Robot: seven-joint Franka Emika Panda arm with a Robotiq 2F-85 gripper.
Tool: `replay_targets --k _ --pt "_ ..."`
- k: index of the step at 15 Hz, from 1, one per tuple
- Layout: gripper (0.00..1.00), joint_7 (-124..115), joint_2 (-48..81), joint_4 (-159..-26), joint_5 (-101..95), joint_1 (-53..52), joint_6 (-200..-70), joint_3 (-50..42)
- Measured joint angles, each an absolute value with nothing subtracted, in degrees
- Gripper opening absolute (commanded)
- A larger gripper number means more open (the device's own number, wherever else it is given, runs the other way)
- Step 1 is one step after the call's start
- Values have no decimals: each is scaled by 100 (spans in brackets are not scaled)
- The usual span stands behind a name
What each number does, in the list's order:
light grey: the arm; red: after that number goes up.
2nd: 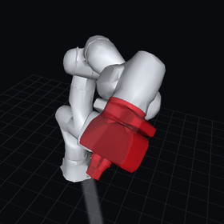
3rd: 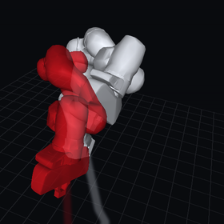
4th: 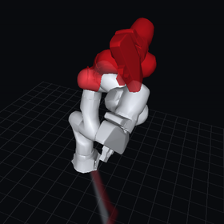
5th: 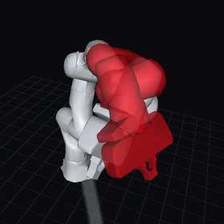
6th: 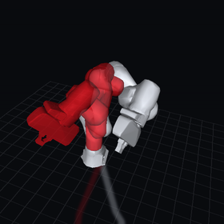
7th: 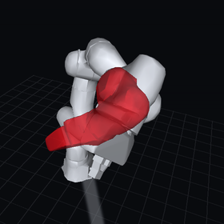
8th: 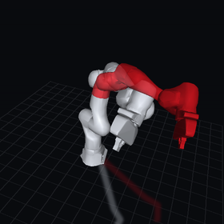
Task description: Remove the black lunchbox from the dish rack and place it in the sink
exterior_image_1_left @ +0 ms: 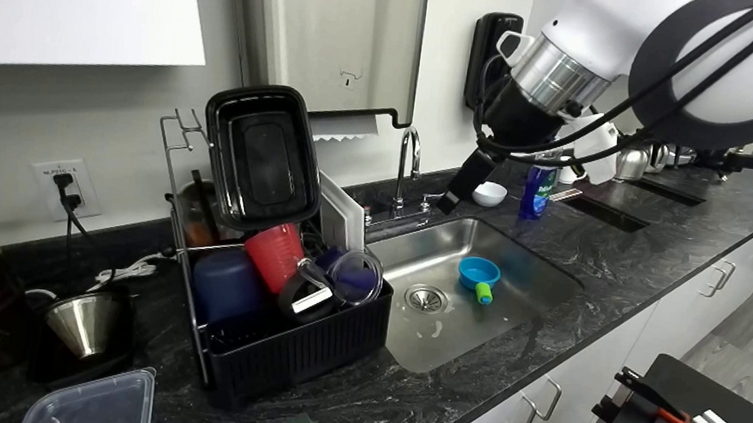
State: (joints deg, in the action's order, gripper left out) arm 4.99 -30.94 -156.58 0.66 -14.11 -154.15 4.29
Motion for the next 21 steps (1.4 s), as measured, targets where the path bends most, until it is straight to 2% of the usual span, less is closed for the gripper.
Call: replay_targets --k 11,21 --pt "100 -854 -2120 -15204 -95 -978 -16624 1211" --pt "100 -1971 -1483 -14678 -1010 -216 -16872 1931"
